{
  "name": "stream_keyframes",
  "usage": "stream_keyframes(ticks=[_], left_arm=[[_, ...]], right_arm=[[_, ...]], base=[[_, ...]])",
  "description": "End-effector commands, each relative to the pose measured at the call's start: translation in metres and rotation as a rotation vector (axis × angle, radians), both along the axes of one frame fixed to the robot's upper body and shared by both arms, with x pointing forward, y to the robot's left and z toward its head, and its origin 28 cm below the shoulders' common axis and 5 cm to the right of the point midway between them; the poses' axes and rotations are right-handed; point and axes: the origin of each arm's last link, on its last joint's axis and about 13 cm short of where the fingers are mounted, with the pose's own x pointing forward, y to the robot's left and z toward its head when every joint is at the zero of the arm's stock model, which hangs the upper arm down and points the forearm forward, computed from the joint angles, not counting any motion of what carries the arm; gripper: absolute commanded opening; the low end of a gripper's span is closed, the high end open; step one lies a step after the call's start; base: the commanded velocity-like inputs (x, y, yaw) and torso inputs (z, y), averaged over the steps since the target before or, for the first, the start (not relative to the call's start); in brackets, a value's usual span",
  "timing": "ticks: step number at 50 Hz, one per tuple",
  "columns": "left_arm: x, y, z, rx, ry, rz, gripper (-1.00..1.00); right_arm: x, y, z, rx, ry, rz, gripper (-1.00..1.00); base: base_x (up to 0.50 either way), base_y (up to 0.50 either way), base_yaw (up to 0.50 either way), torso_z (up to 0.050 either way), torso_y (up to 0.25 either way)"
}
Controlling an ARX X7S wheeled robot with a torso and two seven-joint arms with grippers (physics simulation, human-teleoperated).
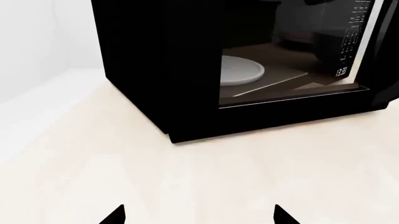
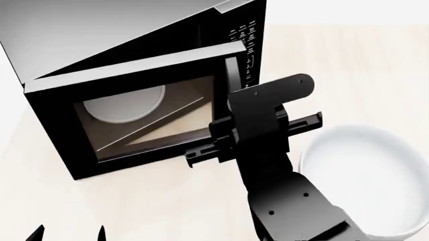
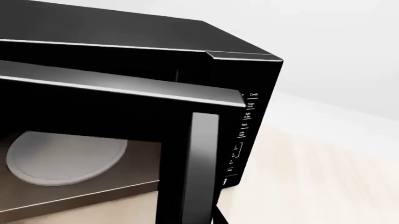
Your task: Open the microwave.
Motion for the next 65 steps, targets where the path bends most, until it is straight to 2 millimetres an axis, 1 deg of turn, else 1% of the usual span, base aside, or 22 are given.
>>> stream_keyframes(ticks=[1, 6, 14, 25, 33, 41, 55, 65], left_arm=[[0.0, 0.0, 0.0, -0.002, 0.001, 0.0, 1.0], [0.0, 0.0, 0.0, -0.002, 0.002, 0.0, 1.0], [0.0, 0.0, 0.0, -0.001, 0.001, 0.0, 1.0], [0.0, 0.0, -0.001, -0.002, 0.002, -0.001, 1.0], [0.0, 0.0, 0.0, -0.002, 0.002, -0.002, 1.0], [0.0, 0.0, 0.0, -0.002, 0.002, -0.001, 1.0], [-0.001, 0.0, 0.0, -0.003, 0.003, -0.002, 1.0], [0.0, 0.0, 0.0, -0.002, 0.002, -0.002, 1.0]], right_arm=[[-0.026, 0.032, 0.016, 0.12, -0.031, 0.268, -1.0], [-0.033, 0.033, 0.018, 0.125, -0.035, 0.274, -1.0], [-0.045, 0.035, 0.015, 0.136, -0.031, 0.282, -1.0], [-0.054, 0.035, 0.014, 0.143, -0.038, 0.273, -1.0], [-0.062, 0.037, 0.016, 0.151, -0.043, 0.282, -1.0], [-0.065, 0.037, 0.017, 0.144, -0.051, 0.272, -1.0], [-0.076, 0.037, 0.022, 0.169, -0.072, 0.277, -1.0], [-0.078, 0.036, 0.023, 0.175, -0.082, 0.276, -1.0]], base=[[0.0, 0.0, 0.0, 0.0, 0.0], [0.0, 0.0, 0.0, 0.002, 0.004], [0.0, 0.0, 0.0, 0.0, 0.003], [0.0, 0.0, 0.0, 0.001, 0.003], [0.0, 0.0, 0.0, 0.001, 0.003], [0.0, 0.0, 0.0, 0.001, 0.003], [0.0, 0.0, 0.0, 0.001, 0.002], [0.0, 0.0, 0.0, 0.001, 0.002]])
